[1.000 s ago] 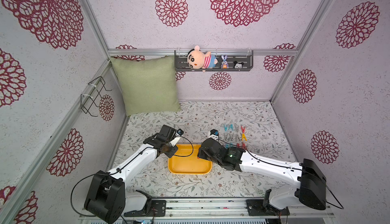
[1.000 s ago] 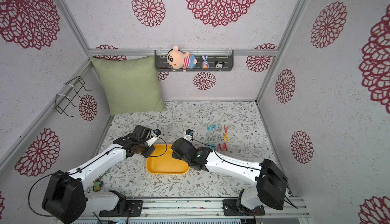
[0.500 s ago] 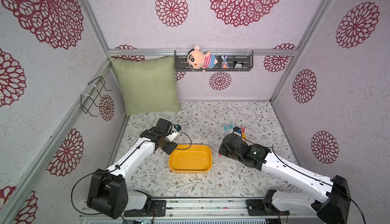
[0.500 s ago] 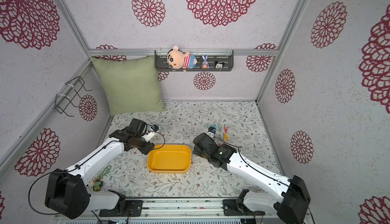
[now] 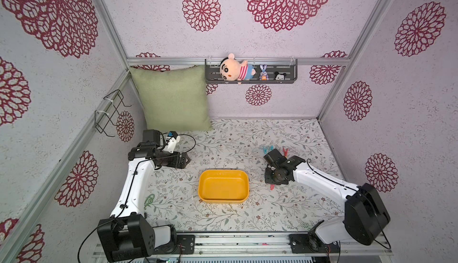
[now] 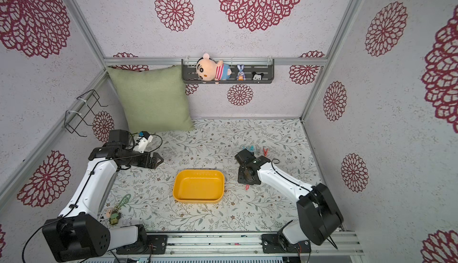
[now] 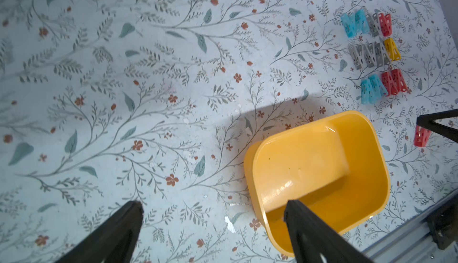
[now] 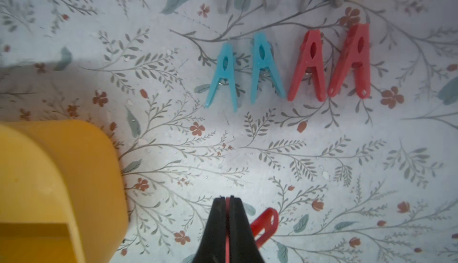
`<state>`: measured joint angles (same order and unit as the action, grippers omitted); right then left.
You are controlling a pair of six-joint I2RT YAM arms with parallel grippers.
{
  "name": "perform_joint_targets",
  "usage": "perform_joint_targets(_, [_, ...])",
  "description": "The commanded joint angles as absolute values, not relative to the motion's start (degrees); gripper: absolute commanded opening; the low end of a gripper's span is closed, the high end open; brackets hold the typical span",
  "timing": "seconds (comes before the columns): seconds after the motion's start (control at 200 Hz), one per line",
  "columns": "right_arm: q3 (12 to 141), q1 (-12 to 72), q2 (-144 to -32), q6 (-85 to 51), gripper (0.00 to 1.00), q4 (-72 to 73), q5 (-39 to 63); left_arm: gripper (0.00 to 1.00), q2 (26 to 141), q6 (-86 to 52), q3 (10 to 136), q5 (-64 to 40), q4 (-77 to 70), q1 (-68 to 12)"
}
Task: Take the clothespins out of the storage box
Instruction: Place the clothespin at the center of the board.
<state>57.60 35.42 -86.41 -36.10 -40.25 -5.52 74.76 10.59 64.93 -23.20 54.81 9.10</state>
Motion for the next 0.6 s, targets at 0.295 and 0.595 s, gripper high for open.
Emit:
perform_joint_targets(0.295, [64.7,34.6,-98.4,-20.7,0.00,-40.2,0.5,0.97,69.3,6.2,56.8,-18.1,49.6,11.3])
perform_joint_targets(0.595, [65.8,35.2,-102.3,-22.7,0.00,-38.7,-0.6,0.97,69.4,6.2,56.6,-18.4,49.8,11.3])
